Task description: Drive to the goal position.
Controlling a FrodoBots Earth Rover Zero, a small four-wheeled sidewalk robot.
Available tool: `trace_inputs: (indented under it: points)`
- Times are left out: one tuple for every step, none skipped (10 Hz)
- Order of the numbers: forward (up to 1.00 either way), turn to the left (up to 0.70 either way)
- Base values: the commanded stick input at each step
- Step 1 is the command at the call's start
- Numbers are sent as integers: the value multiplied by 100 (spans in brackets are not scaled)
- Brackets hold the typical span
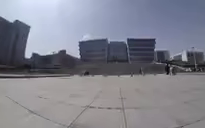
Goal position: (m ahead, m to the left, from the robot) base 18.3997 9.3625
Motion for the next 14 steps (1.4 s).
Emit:
trace_inputs:
  points:
    - [45, 27]
    - [66, 16]
    - [70, 8]
    - [70, 2]
    - [70, 0]
    - [70, 0]
    - [70, 0]
    - [70, 0]
    - [70, 0]
    - [70, -9]
    - [70, -14]
    - [70, -14]
    - [70, -6]
    - [70, 0]
